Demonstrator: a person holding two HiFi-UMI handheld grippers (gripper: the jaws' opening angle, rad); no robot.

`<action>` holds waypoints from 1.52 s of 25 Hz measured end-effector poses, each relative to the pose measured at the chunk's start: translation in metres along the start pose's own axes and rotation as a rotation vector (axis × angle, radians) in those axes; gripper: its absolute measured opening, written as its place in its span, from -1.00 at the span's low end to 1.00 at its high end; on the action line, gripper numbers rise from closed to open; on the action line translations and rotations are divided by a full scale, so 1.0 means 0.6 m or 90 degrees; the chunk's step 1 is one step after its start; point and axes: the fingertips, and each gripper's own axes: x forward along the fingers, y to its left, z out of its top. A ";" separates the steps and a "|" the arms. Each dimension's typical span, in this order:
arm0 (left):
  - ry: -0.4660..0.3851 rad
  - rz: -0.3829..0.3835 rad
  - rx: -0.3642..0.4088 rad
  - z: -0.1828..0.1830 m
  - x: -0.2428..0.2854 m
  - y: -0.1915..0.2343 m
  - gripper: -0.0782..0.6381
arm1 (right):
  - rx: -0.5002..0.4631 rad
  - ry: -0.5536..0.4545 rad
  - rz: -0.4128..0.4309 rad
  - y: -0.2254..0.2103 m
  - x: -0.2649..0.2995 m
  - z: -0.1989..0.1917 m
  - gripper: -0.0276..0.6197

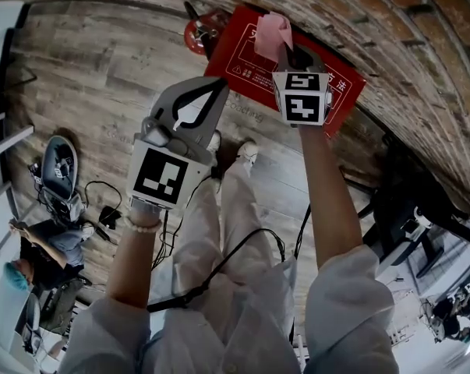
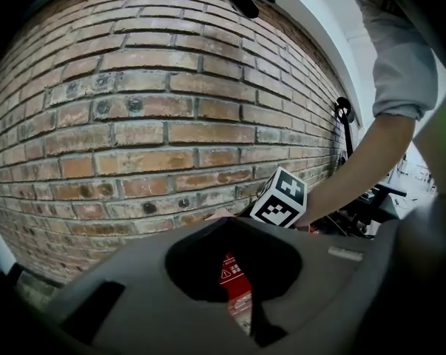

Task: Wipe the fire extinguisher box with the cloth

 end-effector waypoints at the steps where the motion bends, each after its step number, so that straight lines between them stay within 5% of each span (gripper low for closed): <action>1: 0.001 -0.001 0.000 0.000 0.003 -0.003 -0.79 | 0.005 0.000 -0.003 -0.004 -0.003 -0.004 -0.85; 38: 0.015 -0.072 0.047 0.024 0.076 -0.104 -0.79 | 0.065 0.040 -0.124 -0.199 -0.129 -0.159 -0.85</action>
